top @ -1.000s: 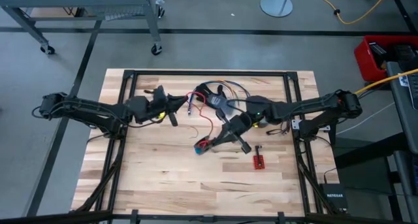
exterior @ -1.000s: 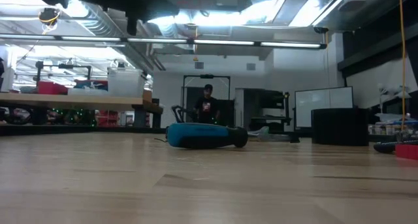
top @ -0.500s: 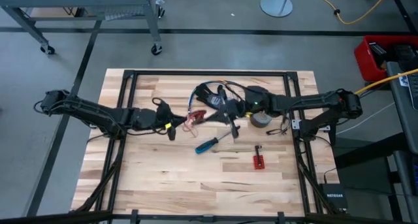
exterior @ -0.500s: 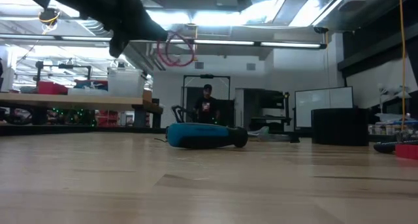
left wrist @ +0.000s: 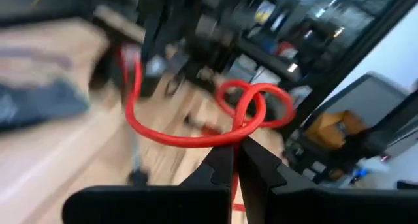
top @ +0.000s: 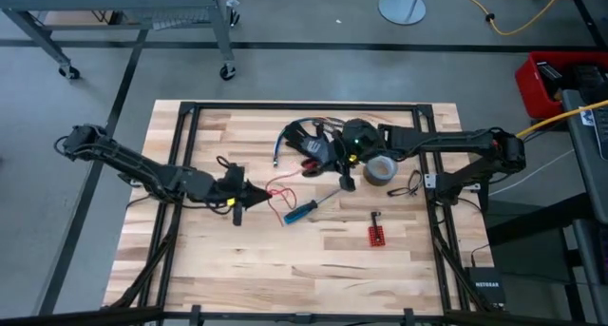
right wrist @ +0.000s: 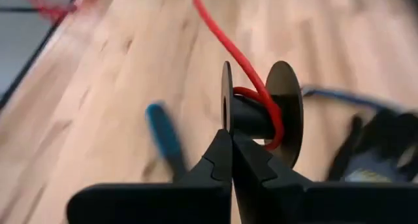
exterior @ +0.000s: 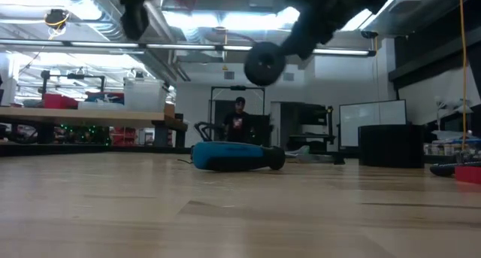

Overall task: Coil cords
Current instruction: Uncoil the red wire from the spool, then coil the red wire onto the spool

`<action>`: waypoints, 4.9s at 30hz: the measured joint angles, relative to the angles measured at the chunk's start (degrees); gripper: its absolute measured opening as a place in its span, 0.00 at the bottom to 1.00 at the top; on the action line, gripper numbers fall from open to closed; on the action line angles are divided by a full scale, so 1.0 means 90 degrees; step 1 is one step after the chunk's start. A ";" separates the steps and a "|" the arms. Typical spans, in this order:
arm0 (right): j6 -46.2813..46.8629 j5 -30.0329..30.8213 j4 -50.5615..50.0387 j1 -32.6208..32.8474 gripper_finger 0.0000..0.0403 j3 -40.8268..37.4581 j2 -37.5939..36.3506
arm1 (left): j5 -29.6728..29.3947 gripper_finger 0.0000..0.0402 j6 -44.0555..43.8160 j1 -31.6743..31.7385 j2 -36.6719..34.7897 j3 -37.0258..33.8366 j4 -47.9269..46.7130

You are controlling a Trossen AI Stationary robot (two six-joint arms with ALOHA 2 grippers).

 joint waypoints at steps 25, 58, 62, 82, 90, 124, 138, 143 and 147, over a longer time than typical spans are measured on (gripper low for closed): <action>0.0012 -0.2753 0.2285 0.1389 0.00 0.0000 0.0019 | -0.0119 0.00 0.2446 0.1518 -0.0673 0.0001 0.1671; -0.0010 -0.1557 0.3980 0.0543 0.00 -0.0005 -0.0625 | 0.0628 0.17 0.0294 0.0957 0.0131 0.0003 -0.1202; -0.0014 -0.1550 0.3464 0.0246 0.00 -0.0005 -0.0954 | 0.0642 0.26 -0.0091 0.0709 0.0131 0.0003 -0.1870; 0.0014 -0.1079 0.2272 -0.0581 0.00 -0.0005 -0.2235 | 0.0115 0.36 -0.1639 -0.0043 0.0170 -0.0009 -0.2944; -0.0482 -0.0208 0.1435 -0.0349 0.00 -0.0002 -0.2198 | -0.1234 0.36 -0.0015 -0.0022 0.0633 -0.0011 -0.1050; -0.0100 -0.0404 0.1870 0.0417 0.00 -0.0002 -0.0149 | -0.0545 0.36 0.3247 0.0966 0.2227 0.0385 0.3539; -0.0102 0.0003 0.1518 0.0411 0.00 -0.0002 -0.0172 | -0.1312 0.36 0.3531 0.0825 0.2086 0.0385 0.3145; -0.0102 -0.0005 0.1531 0.0411 0.00 -0.0002 -0.0172 | -0.1322 0.36 0.3547 0.0844 0.2027 0.0385 0.2982; -0.0102 -0.0061 0.1566 0.0414 0.00 -0.0002 -0.0172 | -0.1340 0.36 0.3329 0.0845 0.2027 0.0385 0.2496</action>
